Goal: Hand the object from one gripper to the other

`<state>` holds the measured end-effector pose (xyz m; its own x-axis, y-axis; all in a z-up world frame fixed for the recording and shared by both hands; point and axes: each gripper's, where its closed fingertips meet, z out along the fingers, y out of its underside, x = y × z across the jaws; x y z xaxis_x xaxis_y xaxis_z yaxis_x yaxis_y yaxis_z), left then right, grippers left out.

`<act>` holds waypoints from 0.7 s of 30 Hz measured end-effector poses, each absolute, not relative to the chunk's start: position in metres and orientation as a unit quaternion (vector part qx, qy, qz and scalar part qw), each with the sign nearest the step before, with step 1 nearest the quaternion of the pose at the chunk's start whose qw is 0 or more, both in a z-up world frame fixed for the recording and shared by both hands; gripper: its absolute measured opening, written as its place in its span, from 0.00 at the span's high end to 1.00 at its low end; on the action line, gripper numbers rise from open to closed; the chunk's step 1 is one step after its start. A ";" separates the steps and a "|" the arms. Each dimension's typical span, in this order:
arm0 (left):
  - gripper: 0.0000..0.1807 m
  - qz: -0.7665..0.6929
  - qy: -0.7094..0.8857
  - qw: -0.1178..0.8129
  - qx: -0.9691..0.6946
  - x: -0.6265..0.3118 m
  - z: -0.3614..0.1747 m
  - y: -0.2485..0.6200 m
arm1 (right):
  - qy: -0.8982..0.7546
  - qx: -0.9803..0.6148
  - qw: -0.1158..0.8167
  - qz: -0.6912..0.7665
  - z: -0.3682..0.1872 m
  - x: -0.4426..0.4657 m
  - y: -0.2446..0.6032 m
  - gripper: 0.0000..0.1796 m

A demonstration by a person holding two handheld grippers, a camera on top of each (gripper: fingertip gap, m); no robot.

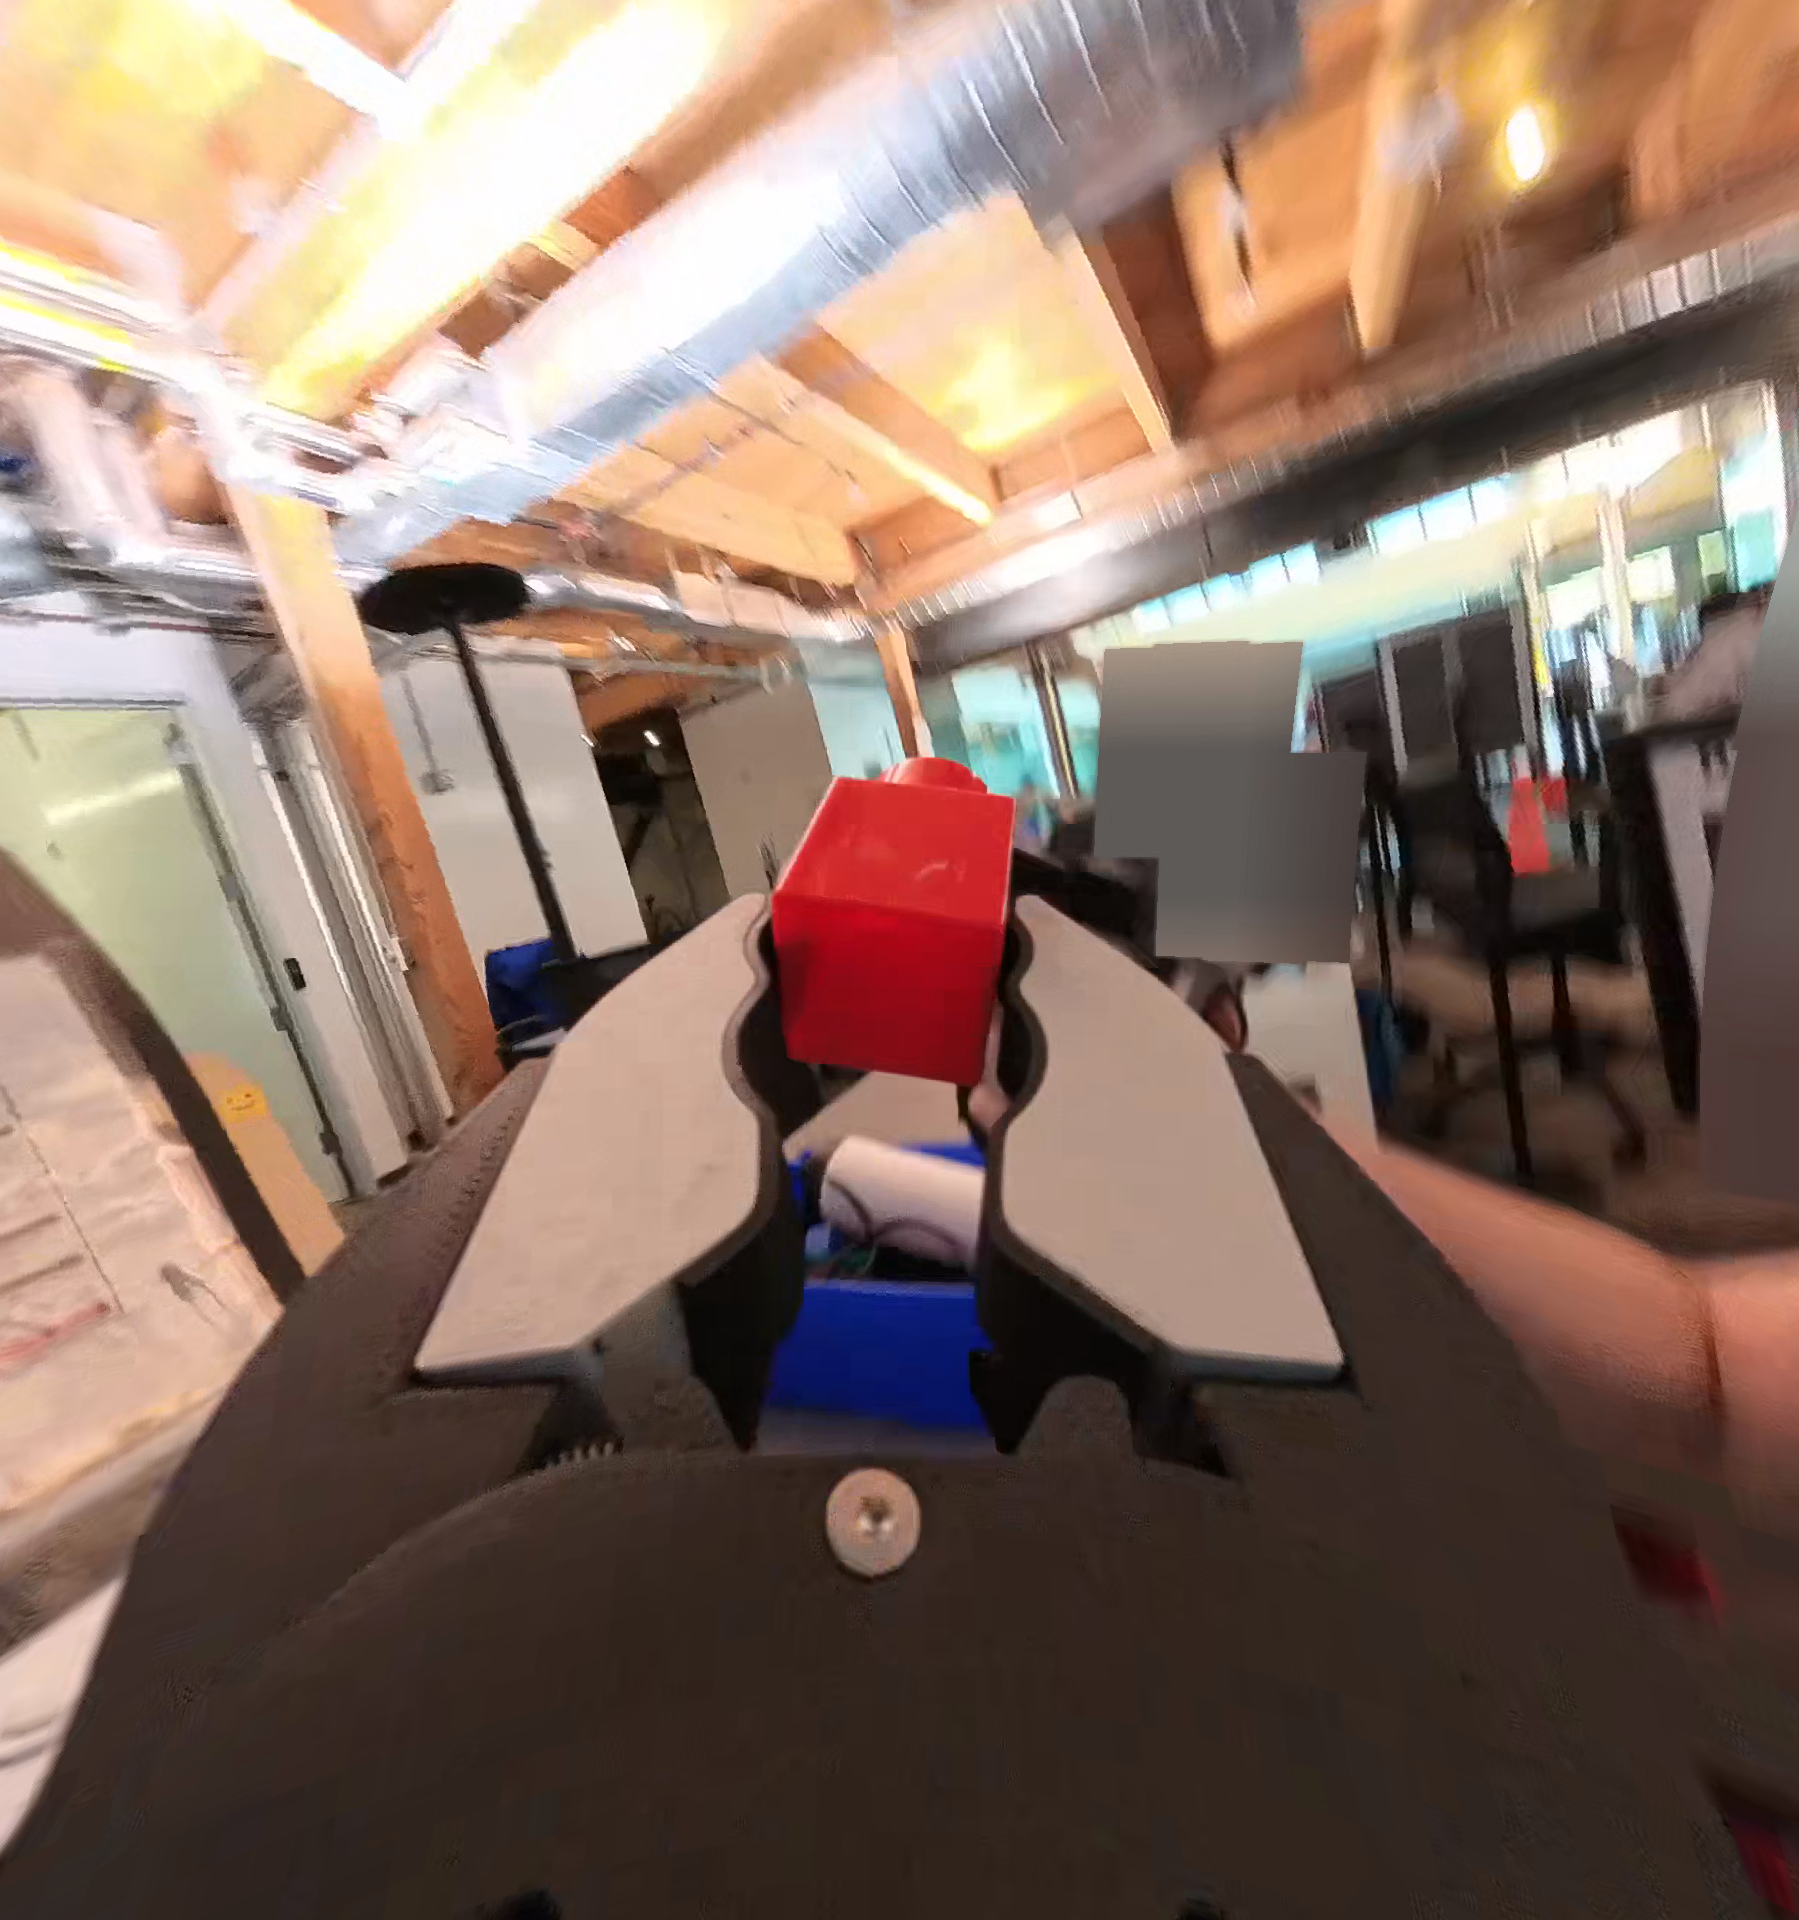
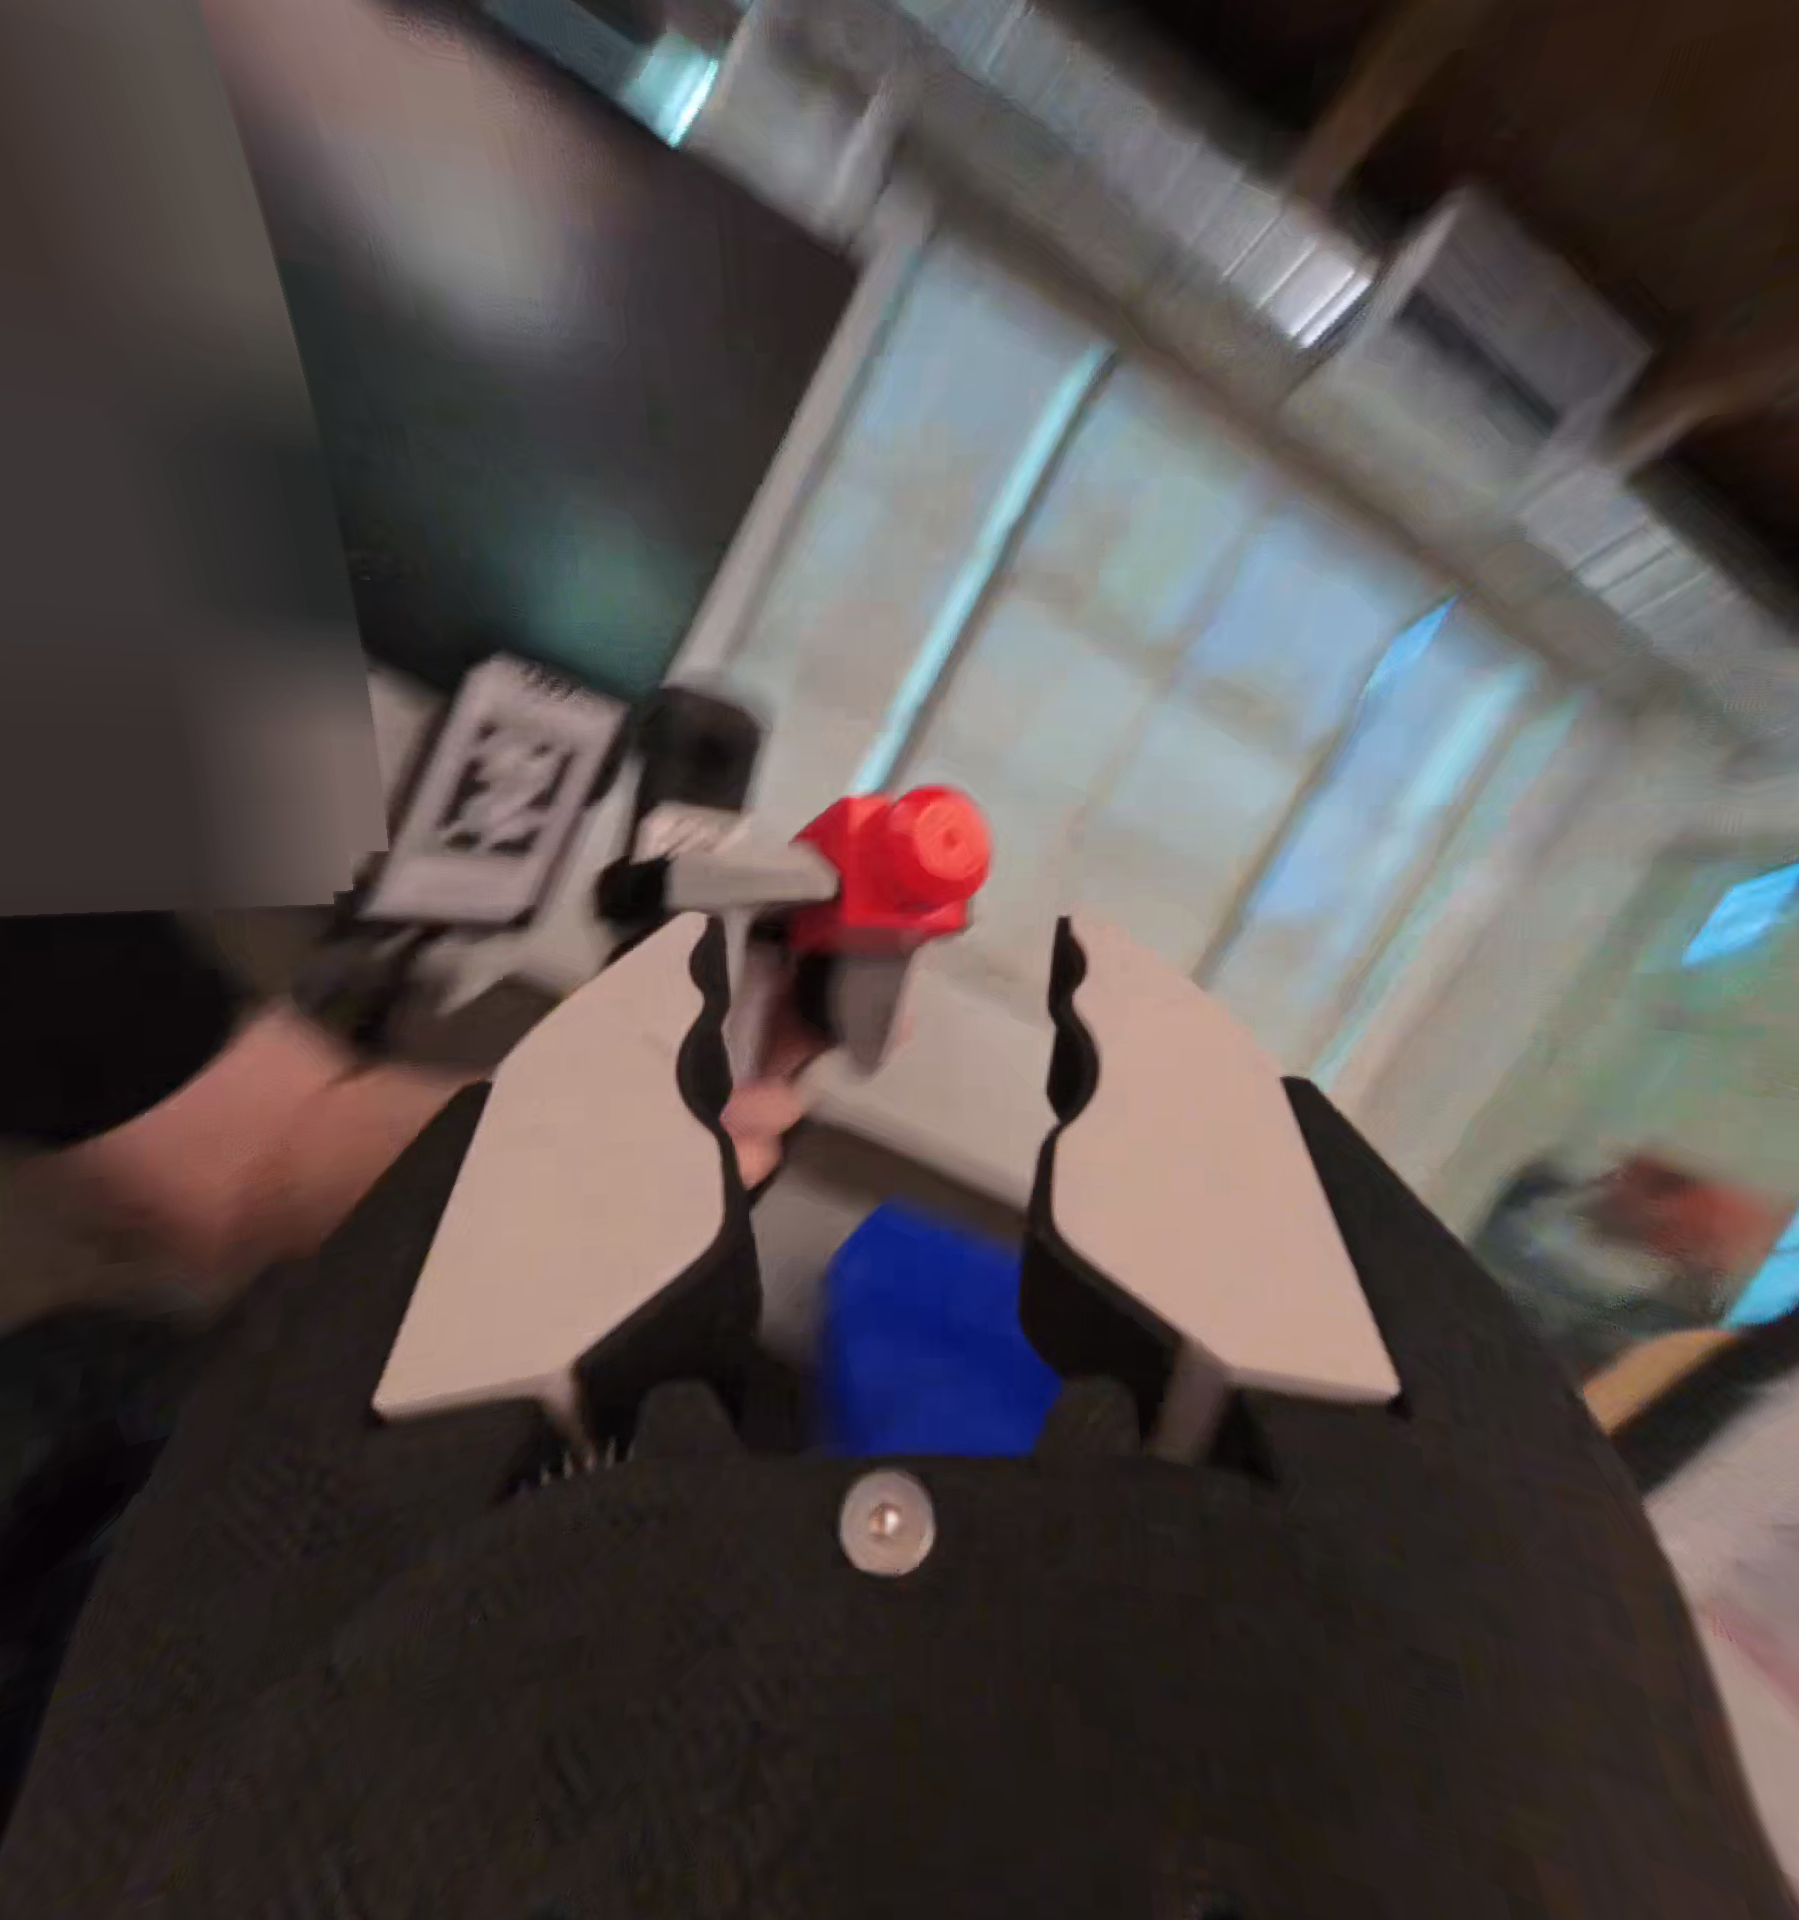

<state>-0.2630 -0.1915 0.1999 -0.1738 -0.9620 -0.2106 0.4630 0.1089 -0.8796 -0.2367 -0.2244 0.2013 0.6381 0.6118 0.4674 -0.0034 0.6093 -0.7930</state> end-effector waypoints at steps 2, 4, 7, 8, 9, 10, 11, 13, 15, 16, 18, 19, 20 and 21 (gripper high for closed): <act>0.80 -0.647 0.404 0.573 -0.301 -0.262 0.199 -0.181 | -0.317 -0.347 0.875 0.111 0.203 -0.230 -0.221 0.68; 0.80 -0.656 0.392 0.552 -0.334 -0.255 0.190 -0.179 | -0.308 -0.329 0.893 -0.001 0.193 -0.233 -0.213 0.67; 0.80 -0.655 0.374 0.545 -0.366 -0.250 0.182 -0.178 | -0.327 -0.325 0.871 -0.169 0.176 -0.246 -0.192 0.61; 0.80 -0.654 0.372 0.544 -0.372 -0.249 0.180 -0.179 | -0.329 -0.324 0.861 -0.211 0.172 -0.250 -0.184 0.60; 0.80 -0.650 0.371 0.544 -0.380 -0.247 0.178 -0.180 | -0.323 -0.320 0.857 -0.244 0.170 -0.252 -0.179 0.58; 0.79 -0.648 0.371 0.543 -0.384 -0.245 0.176 -0.181 | -0.313 -0.315 0.857 -0.260 0.170 -0.254 -0.175 0.58; 0.79 -0.649 0.372 0.540 -0.386 -0.244 0.174 -0.183 | -0.305 -0.313 0.861 -0.260 0.170 -0.257 -0.173 0.58; 0.80 -0.654 0.367 0.534 -0.391 -0.241 0.172 -0.185 | -0.275 -0.305 0.878 -0.246 0.173 -0.257 -0.173 0.59; 0.80 -0.658 0.367 0.525 -0.395 -0.239 0.169 -0.185 | -0.250 -0.299 0.893 -0.227 0.176 -0.253 -0.176 0.64; 0.80 -0.663 0.368 0.518 -0.396 -0.239 0.168 -0.186 | -0.246 -0.301 0.894 -0.222 0.176 -0.252 -0.175 0.65; 0.80 -0.667 0.373 0.507 -0.400 -0.237 0.165 -0.186 | -0.241 -0.310 0.893 -0.221 0.173 -0.250 -0.173 0.65; 0.80 -0.669 0.373 0.502 -0.402 -0.236 0.163 -0.186 | -0.243 -0.317 0.891 -0.214 0.171 -0.249 -0.172 0.65; 0.80 -0.673 0.376 0.495 -0.402 -0.235 0.161 -0.187 | -0.246 -0.322 0.890 -0.207 0.170 -0.249 -0.172 0.65; 0.79 -0.679 0.379 0.485 -0.399 -0.235 0.160 -0.188 | -0.247 -0.326 0.890 -0.203 0.169 -0.247 -0.172 0.65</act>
<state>-0.2352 -0.1880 0.1597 -0.2101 -0.9620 0.1743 0.3566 -0.2413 -0.9026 -0.2471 -0.1725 0.1689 0.7949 -0.2008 0.5725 0.5230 0.7052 -0.4788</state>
